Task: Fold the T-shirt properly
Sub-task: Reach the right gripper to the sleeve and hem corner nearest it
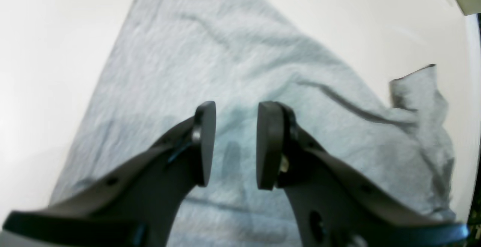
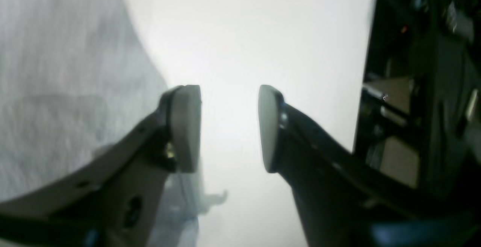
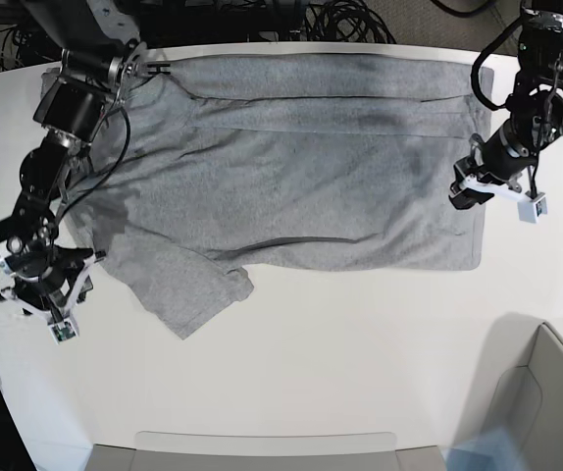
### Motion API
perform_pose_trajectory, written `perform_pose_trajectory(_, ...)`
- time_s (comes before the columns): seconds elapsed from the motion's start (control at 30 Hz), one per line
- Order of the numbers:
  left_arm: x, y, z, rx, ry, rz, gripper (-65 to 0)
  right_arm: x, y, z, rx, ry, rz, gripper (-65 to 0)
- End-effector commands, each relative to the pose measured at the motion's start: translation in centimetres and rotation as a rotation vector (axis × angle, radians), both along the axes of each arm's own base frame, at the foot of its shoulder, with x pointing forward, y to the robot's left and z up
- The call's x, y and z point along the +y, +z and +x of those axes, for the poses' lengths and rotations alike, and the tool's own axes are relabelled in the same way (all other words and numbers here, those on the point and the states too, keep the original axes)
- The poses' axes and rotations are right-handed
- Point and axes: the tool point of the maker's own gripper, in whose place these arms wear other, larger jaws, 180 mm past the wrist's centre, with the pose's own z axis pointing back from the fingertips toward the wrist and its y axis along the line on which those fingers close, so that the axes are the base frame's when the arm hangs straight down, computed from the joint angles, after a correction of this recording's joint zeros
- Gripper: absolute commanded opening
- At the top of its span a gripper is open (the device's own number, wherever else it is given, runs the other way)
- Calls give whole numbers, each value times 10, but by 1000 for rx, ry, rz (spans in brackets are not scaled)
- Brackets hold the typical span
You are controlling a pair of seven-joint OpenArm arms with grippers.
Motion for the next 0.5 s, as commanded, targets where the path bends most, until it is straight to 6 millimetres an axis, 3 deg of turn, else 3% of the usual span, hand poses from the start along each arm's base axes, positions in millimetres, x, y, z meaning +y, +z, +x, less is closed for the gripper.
perform_pose_trajectory(0.0,3,12,7,-24,1,4,-448,-5,15,17,-15,12,-19,-356)
perform_pose_trajectory(0.1,3,12,7,-24,1,4,-448,-2,10,44,30,19,19,-342)
perform_pose_trajectory(0.23,3,12,7,-23,1,3,-448,25,-6,74,27,97,146,-342)
perform_pose_trajectory(0.47,2,11,6,-21,0,3,-448,74,-44,94,10,198,390,-342)
